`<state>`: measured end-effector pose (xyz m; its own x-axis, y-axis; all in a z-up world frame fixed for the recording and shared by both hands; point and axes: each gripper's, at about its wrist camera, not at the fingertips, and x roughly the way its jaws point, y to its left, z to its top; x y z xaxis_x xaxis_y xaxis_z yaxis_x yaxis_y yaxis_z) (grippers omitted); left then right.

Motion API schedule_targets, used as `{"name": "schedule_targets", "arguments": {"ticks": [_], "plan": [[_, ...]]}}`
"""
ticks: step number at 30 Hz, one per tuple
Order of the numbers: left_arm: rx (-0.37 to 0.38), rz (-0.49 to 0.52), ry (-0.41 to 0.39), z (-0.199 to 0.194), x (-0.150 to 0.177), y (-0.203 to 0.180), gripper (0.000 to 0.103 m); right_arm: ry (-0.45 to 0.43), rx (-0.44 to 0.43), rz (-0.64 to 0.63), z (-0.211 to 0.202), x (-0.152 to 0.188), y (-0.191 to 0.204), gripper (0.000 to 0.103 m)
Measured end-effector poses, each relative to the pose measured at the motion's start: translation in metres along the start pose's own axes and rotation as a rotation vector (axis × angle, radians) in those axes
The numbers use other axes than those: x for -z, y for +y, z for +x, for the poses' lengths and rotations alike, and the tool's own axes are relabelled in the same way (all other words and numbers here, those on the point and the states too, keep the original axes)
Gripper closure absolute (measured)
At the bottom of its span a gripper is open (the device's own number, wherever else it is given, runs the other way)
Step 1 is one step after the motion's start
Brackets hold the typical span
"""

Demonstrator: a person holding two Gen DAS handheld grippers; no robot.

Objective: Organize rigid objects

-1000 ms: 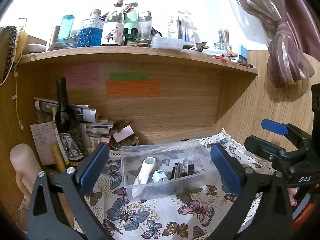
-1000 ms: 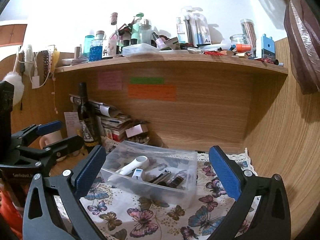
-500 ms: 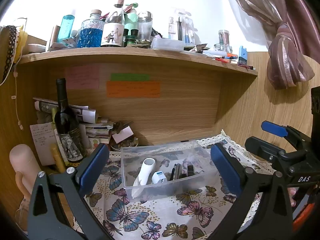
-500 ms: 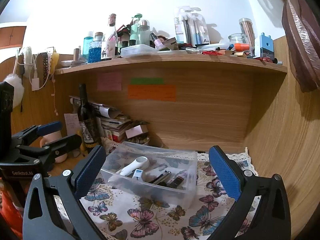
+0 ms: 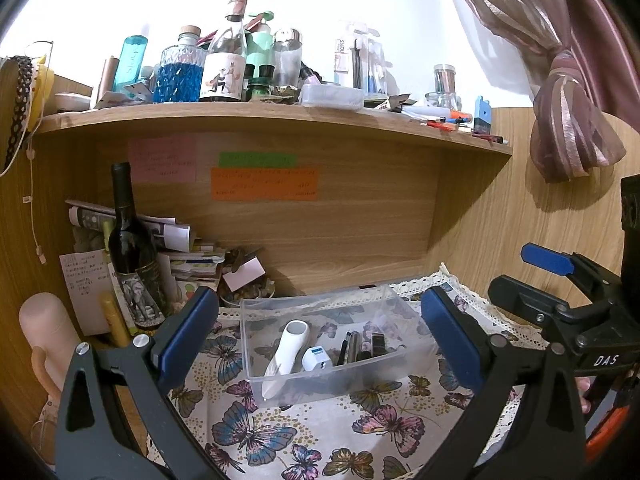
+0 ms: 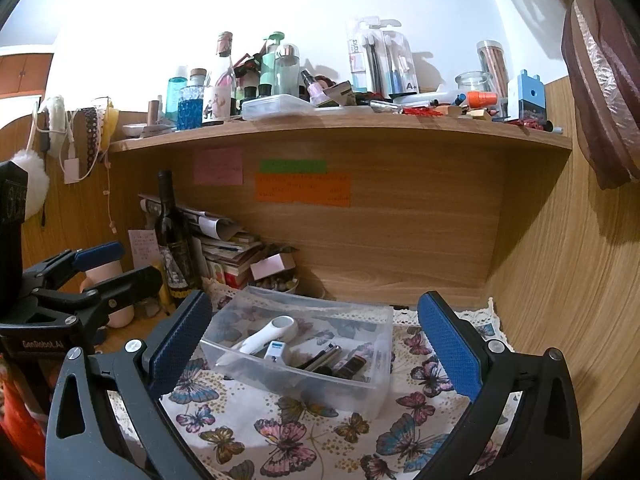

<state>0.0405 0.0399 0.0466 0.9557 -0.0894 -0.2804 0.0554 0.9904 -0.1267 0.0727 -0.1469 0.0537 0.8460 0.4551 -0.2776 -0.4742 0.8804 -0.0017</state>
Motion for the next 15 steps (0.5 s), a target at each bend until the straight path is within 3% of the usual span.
{"name": "schedule_targets", "arguments": {"ticks": [15], "plan": [[0.021,-0.003,-0.011,-0.003,-0.0024,-0.0012,0.0,0.0,-0.002,0.0,-0.0003,0.0001,-0.0006,0.0]]}}
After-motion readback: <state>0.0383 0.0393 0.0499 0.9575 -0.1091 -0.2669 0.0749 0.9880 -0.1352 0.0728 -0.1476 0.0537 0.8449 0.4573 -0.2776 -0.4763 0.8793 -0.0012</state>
